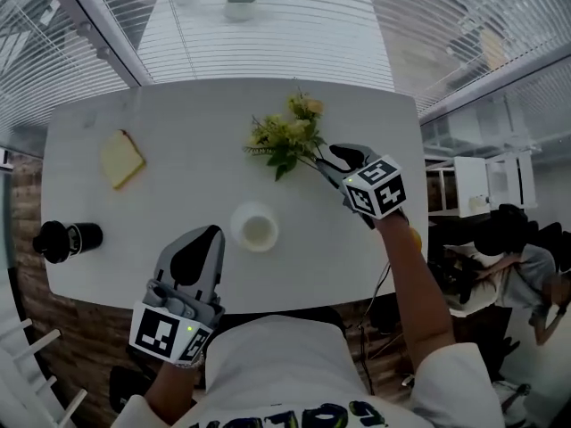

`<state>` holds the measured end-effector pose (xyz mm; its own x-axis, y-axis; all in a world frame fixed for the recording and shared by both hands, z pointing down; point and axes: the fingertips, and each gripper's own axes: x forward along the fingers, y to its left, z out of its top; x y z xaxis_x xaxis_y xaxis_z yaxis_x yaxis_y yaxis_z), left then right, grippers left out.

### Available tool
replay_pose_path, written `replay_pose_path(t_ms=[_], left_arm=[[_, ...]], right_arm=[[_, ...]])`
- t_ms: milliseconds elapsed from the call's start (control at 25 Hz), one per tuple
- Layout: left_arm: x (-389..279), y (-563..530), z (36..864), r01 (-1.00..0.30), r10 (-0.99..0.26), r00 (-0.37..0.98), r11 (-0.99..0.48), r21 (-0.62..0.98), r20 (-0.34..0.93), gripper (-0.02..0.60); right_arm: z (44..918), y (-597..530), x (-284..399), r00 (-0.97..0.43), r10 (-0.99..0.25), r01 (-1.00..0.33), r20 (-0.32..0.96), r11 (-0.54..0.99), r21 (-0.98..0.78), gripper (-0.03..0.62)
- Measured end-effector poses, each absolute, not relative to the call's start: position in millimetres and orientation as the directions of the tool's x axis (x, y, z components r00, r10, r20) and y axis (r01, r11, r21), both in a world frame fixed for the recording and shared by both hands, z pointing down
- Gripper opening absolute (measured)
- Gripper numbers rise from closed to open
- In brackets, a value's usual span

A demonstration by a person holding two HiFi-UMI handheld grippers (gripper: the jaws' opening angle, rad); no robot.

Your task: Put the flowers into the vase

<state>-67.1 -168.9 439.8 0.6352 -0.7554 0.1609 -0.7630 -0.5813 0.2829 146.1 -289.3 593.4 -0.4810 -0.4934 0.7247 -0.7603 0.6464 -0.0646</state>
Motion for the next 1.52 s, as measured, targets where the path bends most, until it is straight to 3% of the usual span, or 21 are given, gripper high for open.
replay_pose_path(t_ms=[240, 520, 920, 1160, 1520], left_arm=[[-70.0, -166.8, 445.7, -0.77, -0.761, 0.626, -0.57, 0.287, 0.17, 0.014], [-66.7, -161.3, 451.6, -0.772, -0.76, 0.623, -0.562, 0.296, 0.182, 0.014], [-66.8, -161.9, 452.0, -0.773, -0.761, 0.622, -0.559, 0.302, 0.184, 0.014], [-64.9, -164.9, 444.5, -0.771, -0.76, 0.624, -0.564, 0.295, 0.179, 0.014], [-63.2, -170.2, 431.7, -0.774, -0.766, 0.622, -0.57, 0.275, 0.162, 0.014]], right_arm=[[622.4, -301.5, 140.0, -0.497, -0.397, -0.728, 0.772, 0.675, -0.122, 0.235], [639.7, -310.5, 137.9, -0.497, -0.301, -0.721, 0.814, 0.665, -0.194, 0.241], [652.6, -307.5, 122.6, -0.54, -0.237, -0.689, 0.808, 0.675, -0.263, 0.088], [646.0, -308.6, 124.6, -0.548, -0.252, -0.697, 0.798, 0.666, -0.268, 0.052], [604.7, -316.8, 137.1, -0.618, -0.391, -0.738, 0.682, 0.589, -0.33, 0.04]])
